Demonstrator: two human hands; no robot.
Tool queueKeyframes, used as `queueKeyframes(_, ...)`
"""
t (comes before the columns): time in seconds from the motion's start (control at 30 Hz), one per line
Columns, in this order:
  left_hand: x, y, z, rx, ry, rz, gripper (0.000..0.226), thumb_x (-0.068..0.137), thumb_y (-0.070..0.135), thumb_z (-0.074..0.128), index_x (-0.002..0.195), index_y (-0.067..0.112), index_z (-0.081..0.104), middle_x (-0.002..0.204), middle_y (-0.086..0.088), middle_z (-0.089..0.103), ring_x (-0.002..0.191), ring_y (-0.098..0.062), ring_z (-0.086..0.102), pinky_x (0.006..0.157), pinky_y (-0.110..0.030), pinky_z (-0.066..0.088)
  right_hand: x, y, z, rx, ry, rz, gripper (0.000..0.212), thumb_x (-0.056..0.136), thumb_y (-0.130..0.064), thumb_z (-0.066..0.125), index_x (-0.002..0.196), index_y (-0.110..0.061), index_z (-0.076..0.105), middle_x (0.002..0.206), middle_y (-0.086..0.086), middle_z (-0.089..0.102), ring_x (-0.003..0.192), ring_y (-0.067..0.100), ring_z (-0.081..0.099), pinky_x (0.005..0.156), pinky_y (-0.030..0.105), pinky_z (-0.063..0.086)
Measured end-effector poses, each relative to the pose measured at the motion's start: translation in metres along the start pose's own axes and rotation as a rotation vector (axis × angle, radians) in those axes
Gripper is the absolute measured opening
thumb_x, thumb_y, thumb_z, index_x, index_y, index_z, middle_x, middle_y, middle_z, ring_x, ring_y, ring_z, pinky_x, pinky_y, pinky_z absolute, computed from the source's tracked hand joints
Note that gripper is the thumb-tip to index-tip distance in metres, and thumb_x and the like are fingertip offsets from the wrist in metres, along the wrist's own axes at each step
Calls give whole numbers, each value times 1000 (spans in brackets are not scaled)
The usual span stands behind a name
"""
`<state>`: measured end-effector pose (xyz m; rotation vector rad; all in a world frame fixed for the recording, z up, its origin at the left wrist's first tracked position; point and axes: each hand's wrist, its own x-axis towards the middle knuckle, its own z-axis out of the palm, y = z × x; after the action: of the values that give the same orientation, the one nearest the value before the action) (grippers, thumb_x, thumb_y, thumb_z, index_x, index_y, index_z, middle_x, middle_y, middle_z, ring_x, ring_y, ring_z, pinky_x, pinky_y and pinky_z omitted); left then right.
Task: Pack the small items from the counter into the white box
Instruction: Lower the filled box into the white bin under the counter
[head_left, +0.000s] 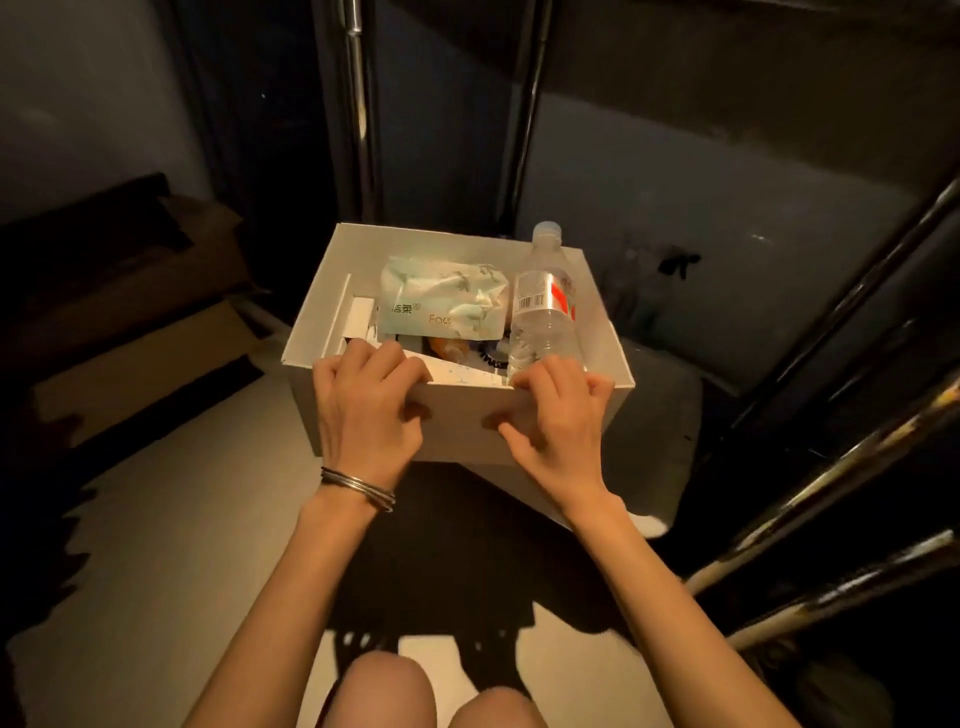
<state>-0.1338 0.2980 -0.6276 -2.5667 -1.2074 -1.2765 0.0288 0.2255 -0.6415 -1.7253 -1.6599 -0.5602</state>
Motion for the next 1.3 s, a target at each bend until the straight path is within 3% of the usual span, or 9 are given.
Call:
queueKeyframes(0.2, 7, 15, 57, -78, 11, 92, 36, 46, -1, 78, 74, 12, 61, 77, -6, 61, 81, -19, 37, 68, -24, 12, -18, 46, 5, -105, 39, 37, 33, 62, -31, 53, 92, -19, 43, 89, 6, 60, 90, 14, 41, 72, 22, 11)
queueKeyframes(0.6, 6, 42, 128, -188, -72, 253, 35, 48, 2, 78, 75, 14, 60, 78, -5, 60, 79, -21, 42, 66, -23, 11, -57, 101, 14, -219, 15, 200, 40, 59, -27, 71, 90, -19, 47, 88, 5, 57, 87, 13, 40, 73, 23, 13)
queueKeyframes(0.8, 16, 37, 143, -204, -47, 266, 33, 49, 1, 76, 76, 13, 60, 78, -6, 60, 79, -18, 35, 67, -21, 9, -50, 105, 23, -259, 41, 222, 40, 57, -19, 75, 89, -13, 52, 90, 8, 58, 89, 15, 39, 71, 23, 10)
queueKeyframes(0.93, 17, 34, 146, -192, -52, 234, 35, 48, 2, 78, 75, 14, 57, 77, -4, 58, 78, -17, 35, 66, -25, 14, -47, 105, 30, -225, 45, 249, 43, 58, -13, 76, 90, -15, 48, 90, 10, 57, 90, 17, 40, 78, 34, 27)
queueKeyframes(1.0, 22, 32, 148, -173, -59, 232, 36, 47, 1, 78, 74, 15, 58, 76, -3, 58, 77, -16, 34, 66, -25, 14, -41, 104, 34, -156, 16, 283, 42, 59, -11, 77, 89, -14, 47, 89, 10, 57, 84, 20, 46, 70, 32, 36)
queueKeyframes(1.1, 35, 26, 154, -139, -73, 240, 37, 45, -1, 78, 73, 15, 59, 73, -3, 57, 75, -15, 33, 66, -24, 13, -29, 102, 40, -48, -62, 357, 33, 68, -6, 75, 92, -6, 53, 91, 13, 59, 80, 28, 58, 63, 27, 36)
queueKeyframes(1.2, 46, 22, 164, -87, -123, 249, 38, 43, -1, 79, 72, 15, 60, 73, -2, 58, 74, -20, 44, 67, -25, 19, -24, 107, 53, 75, -163, 514, 31, 81, -7, 65, 110, -1, 55, 101, 20, 63, 94, 33, 59, 73, 32, 41)
queueKeyframes(1.3, 49, 20, 176, -70, -161, 235, 38, 42, -2, 81, 70, 15, 61, 71, -3, 58, 69, -26, 51, 66, -29, 26, -19, 107, 62, 169, -259, 668, 26, 88, -4, 55, 113, 2, 55, 111, 21, 62, 106, 32, 58, 86, 33, 44)
